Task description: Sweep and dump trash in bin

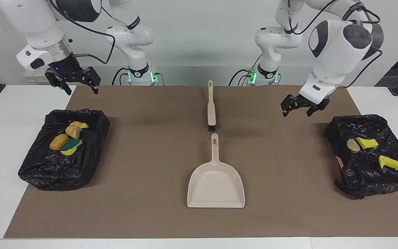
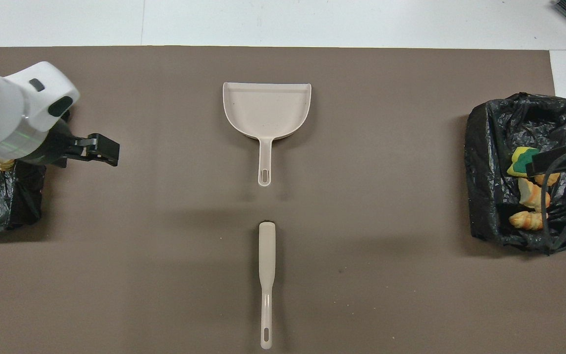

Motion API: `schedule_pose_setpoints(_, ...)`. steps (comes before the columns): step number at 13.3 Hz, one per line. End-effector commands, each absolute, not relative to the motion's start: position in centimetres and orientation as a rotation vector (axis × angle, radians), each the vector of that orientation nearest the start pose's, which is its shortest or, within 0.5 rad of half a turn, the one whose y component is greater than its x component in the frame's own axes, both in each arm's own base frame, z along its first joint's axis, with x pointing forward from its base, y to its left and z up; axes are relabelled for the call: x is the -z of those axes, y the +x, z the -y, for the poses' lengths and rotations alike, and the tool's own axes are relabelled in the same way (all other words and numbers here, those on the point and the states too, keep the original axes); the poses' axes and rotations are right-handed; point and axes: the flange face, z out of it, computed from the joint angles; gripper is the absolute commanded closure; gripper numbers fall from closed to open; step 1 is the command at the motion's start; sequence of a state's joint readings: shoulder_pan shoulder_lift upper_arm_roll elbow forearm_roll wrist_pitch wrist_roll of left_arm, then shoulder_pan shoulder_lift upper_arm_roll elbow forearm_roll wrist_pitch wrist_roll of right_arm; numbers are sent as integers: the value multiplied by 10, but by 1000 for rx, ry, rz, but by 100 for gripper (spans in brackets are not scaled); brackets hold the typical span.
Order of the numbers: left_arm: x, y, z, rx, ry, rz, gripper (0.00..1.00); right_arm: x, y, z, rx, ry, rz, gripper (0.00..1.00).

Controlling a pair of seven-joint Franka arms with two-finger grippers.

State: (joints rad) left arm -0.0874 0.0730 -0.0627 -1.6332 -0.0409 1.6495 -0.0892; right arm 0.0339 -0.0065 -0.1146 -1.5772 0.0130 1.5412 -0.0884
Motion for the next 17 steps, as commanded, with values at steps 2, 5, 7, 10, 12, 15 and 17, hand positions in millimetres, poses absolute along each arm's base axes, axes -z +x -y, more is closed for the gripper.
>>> schedule_pose_setpoints(2, -580, 557, 53, -71, -3173, -93, 0, -624, 547, 44, -47, -3112, -13, 0)
schedule_pose_setpoints(5, -618, 536, 27, -51, -3170, -22, 0, -624, 547, 44, -47, -3112, -13, 0)
schedule_pose_setpoints(7, -638, 526, 12, -73, -3162, 15, 0, -625, 548, 43, -44, -3112, -11, 0)
schedule_pose_setpoints(10, -661, 520, 14, -87, -3137, -95, 0, -624, 547, 44, -47, -3112, -13, 0)
schedule_pose_setpoints(12, -655, 519, 10, -90, -3125, -171, 0, -624, 547, 44, -47, -3112, -13, 0)
schedule_pose_setpoints(15, -655, 511, 8, -97, -3126, -87, 0, -624, 547, 44, -47, -3112, -13, 0)
schedule_pose_setpoints(17, -655, 512, 8, -89, -3130, -47, 0, -624, 547, 44, -47, -3112, -13, 0)
